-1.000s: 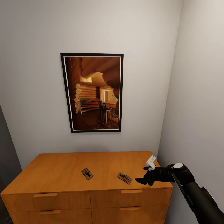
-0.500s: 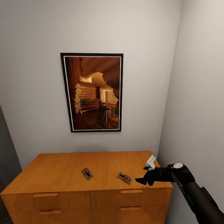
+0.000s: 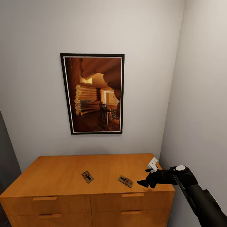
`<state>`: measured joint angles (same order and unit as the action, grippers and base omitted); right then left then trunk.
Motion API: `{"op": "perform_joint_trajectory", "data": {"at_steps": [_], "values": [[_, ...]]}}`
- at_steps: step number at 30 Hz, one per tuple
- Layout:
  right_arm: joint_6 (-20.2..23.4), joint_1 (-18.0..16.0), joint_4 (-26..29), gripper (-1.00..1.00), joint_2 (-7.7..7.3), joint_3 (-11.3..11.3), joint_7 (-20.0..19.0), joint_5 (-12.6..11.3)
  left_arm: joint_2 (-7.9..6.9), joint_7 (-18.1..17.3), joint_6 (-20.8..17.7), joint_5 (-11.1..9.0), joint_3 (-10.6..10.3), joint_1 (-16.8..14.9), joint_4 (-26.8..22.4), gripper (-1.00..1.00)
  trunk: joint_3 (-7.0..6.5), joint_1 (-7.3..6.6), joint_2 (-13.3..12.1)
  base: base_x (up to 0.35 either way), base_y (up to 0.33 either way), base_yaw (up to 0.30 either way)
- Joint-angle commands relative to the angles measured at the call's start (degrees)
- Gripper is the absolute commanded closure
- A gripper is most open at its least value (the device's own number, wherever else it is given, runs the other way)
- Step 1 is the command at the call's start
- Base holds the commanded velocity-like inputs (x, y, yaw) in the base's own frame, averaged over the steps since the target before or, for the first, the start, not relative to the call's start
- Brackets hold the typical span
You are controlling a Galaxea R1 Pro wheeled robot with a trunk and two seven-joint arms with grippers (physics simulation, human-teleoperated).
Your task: Take the four mousetraps from the cabinet in the bathroom and place them on the bathroom floor. Make sure all four end up on the same floor surface, and ensure that at least two of them are either under or directly next to the same bathroom sink.
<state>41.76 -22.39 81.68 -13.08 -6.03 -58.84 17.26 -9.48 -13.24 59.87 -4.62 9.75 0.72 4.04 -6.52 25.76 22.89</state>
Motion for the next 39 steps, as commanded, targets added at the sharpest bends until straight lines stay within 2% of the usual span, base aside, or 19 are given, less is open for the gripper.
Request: {"op": "perform_joint_trajectory", "data": {"at_steps": [1,29,39], "values": [[0.2,0.0,0.1,-1.0,-0.02,0.0,-0.4,0.5,-0.01,-0.6,0.1,-0.5,0.2,0.0,0.1,-1.0,0.01,0.02,0.0,0.003,-0.002,0.0],[0.1,0.0,0.0,-1.0,0.07,-0.1,-0.4,0.3,-0.01,-0.6,0.1,-0.5,0.1,0.0,0.1,-1.0,0.01,0.02,0.0,0.0,0.0,0.0],[0.1,0.0,0.0,-1.0,0.07,-0.1,-0.3,-2.3,-0.01,-0.6,0.1,-0.5,0.1,0.0,0.1,-1.0,0.01,0.02,0.0,0.0,0.0,0.0]]}}
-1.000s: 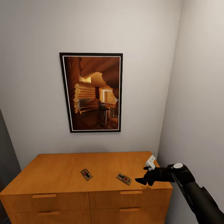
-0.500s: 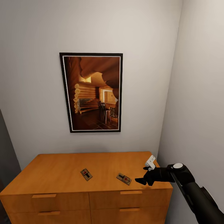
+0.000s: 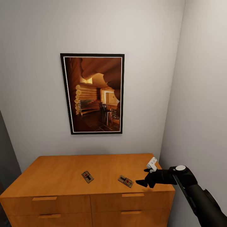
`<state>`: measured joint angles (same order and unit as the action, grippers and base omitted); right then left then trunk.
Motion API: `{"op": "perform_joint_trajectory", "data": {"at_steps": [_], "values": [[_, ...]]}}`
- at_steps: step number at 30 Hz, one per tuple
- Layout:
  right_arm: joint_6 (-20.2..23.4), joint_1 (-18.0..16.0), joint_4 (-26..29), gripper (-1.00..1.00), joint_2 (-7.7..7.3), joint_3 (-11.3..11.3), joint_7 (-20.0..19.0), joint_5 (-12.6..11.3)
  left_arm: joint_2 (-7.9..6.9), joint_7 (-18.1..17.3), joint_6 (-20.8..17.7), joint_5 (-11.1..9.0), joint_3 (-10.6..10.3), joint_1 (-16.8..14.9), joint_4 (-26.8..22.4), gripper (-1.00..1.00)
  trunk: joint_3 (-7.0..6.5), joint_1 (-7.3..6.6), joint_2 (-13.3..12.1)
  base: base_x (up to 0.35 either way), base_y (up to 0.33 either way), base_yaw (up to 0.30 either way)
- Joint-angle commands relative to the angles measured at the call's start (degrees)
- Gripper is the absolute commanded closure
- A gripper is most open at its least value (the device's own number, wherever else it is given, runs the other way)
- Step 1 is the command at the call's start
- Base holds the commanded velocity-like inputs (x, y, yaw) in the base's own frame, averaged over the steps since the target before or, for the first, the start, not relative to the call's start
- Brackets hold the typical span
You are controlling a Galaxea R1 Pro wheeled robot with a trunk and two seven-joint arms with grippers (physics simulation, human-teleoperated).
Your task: Take the four mousetraps from the cabinet in the bathroom and place them on the bathroom floor. Make sure all four end up on the same floor surface, and ensure that at least two of them are either under or directly next to the same bathroom sink.
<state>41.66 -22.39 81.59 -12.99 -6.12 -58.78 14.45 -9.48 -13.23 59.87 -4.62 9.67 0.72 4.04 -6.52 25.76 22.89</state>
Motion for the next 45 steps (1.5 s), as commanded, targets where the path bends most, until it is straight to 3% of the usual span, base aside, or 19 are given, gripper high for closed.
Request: {"op": "perform_joint_trajectory", "data": {"at_steps": [1,45], "values": [[0.2,0.0,0.1,-1.0,-0.02,0.0,-0.4,0.3,-0.01,-0.6,0.1,-0.5,0.2,0.0,0.1,-1.0,0.01,0.02,0.0,0.0,0.0,0.0],[0.2,0.0,-0.1,-1.0,0.02,-0.1,-0.4,-0.6,-0.01,-0.6,0.1,-0.5,0.2,0.0,0.1,-1.0,0.01,0.02,0.0,0.0,0.0,0.0]]}}
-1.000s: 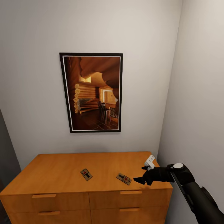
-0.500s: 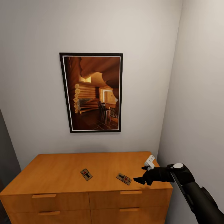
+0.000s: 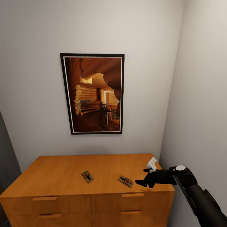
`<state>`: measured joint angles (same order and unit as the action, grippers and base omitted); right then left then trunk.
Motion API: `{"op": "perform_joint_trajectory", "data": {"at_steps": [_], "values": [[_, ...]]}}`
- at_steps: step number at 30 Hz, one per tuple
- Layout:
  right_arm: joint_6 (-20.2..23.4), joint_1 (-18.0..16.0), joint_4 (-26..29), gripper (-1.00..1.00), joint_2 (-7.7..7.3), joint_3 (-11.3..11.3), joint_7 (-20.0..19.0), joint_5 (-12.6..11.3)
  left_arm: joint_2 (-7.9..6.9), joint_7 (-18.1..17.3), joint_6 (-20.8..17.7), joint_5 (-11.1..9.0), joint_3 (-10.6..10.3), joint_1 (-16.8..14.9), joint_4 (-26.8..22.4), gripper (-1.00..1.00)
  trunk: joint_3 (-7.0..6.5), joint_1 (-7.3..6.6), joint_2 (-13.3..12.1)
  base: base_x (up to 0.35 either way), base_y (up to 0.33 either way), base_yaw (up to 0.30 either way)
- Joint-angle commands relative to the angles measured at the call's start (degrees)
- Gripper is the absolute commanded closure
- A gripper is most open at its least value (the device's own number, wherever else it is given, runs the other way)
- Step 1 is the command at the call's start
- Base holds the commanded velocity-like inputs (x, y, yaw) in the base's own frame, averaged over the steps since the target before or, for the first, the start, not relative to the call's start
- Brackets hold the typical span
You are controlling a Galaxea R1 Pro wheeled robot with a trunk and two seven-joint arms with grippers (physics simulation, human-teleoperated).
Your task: Take the four mousetraps from the cabinet in the bathroom and place them on the bathroom floor. Make sure all four end up on the same floor surface, and ensure that at least two of them are either under or directly next to the same bathroom sink.
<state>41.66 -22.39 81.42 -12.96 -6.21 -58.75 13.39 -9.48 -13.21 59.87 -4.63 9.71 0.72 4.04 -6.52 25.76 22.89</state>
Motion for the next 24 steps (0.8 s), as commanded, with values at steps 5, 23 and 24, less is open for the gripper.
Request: {"op": "perform_joint_trajectory", "data": {"at_steps": [5,23,24], "values": [[0.2,0.0,0.1,-1.0,0.0,0.0,-0.4,0.5,-0.01,-0.6,0.1,-0.5,0.2,0.0,0.1,-1.0,0.01,0.02,0.0,0.09,-0.042,0.0],[0.2,0.0,-0.4,-1.0,0.03,-0.1,-0.4,0.5,-0.01,-0.6,0.1,-0.5,0.1,0.0,0.1,-1.0,0.01,0.02,0.0,0.076,-0.031,0.0],[0.2,0.0,-0.4,-1.0,0.04,-0.1,-0.4,0.5,-0.01,-0.6,0.1,-0.5,0.1,0.0,0.1,-1.0,0.01,0.02,0.0,0.003,-0.001,0.0]]}}
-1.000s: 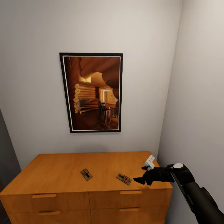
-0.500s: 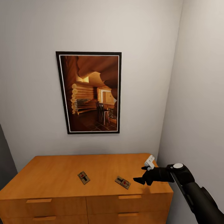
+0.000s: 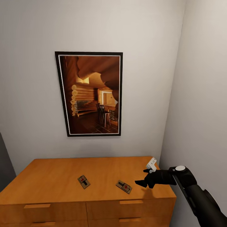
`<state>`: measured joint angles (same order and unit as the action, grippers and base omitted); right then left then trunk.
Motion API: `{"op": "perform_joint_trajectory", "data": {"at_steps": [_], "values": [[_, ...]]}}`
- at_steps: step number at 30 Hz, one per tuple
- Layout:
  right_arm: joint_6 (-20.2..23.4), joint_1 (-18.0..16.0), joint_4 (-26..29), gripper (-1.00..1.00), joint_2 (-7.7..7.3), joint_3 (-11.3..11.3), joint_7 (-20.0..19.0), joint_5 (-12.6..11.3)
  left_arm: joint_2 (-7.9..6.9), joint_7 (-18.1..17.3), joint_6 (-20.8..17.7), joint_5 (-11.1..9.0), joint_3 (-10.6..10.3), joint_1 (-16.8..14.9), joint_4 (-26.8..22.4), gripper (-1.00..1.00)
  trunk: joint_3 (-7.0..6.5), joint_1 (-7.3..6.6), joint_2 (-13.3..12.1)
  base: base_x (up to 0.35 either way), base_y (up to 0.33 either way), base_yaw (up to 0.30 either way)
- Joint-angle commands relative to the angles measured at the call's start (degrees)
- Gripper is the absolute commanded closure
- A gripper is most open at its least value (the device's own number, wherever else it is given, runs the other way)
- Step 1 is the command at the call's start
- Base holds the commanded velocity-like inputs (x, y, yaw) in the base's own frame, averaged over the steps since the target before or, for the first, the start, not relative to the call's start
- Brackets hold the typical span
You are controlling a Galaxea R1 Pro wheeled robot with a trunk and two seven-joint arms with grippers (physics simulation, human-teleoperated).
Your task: Take the four mousetraps from the cabinet in the bathroom and place them on the bathroom floor. Make sure all four end up on the same floor surface, and ensure that at least two of them are either under or directly next to the same bathroom sink.
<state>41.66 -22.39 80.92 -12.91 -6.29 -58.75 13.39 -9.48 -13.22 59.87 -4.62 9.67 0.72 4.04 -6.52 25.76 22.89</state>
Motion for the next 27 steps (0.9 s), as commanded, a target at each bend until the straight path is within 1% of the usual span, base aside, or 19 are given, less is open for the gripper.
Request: {"op": "perform_joint_trajectory", "data": {"at_steps": [1,6,10,14,21,27], "values": [[0.2,0.0,0.0,-1.0,-0.02,0.0,-0.4,0.5,-0.01,-0.6,0.1,-0.5,0.2,0.0,0.1,-1.0,0.01,0.02,0.0,0.003,-0.001,0.0],[0.2,0.0,-0.1,-1.0,0.11,0.0,-0.4,0.5,-0.01,-0.6,0.1,-0.5,0.2,0.0,0.1,-1.0,0.01,0.02,0.0,0.001,0.0,0.0],[0.1,0.0,-0.3,-1.0,0.91,0.0,-0.3,0.5,-0.01,-0.6,0.1,-0.5,0.2,0.0,0.1,-1.0,0.01,0.02,0.0,0.0,0.0,0.0],[-0.2,0.0,-1.5,-1.0,1.35,-0.1,-0.3,0.6,-0.01,-0.6,0.1,-0.5,0.2,0.0,0.1,-1.0,0.01,0.02,0.0,0.0,0.0,0.0],[-4.0,0.0,-3.6,-1.0,1.55,0.0,-0.2,0.6,-0.01,-0.6,0.1,-0.5,0.2,0.0,0.1,-1.0,0.01,0.02,0.0,0.0,0.0,0.0],[-5.6,0.0,-4.0,-1.0,1.55,0.0,-0.3,0.6,-0.01,-0.6,0.1,-0.5,0.2,0.0,0.1,-1.0,0.01,0.02,0.0,0.0,0.0,0.0]]}}
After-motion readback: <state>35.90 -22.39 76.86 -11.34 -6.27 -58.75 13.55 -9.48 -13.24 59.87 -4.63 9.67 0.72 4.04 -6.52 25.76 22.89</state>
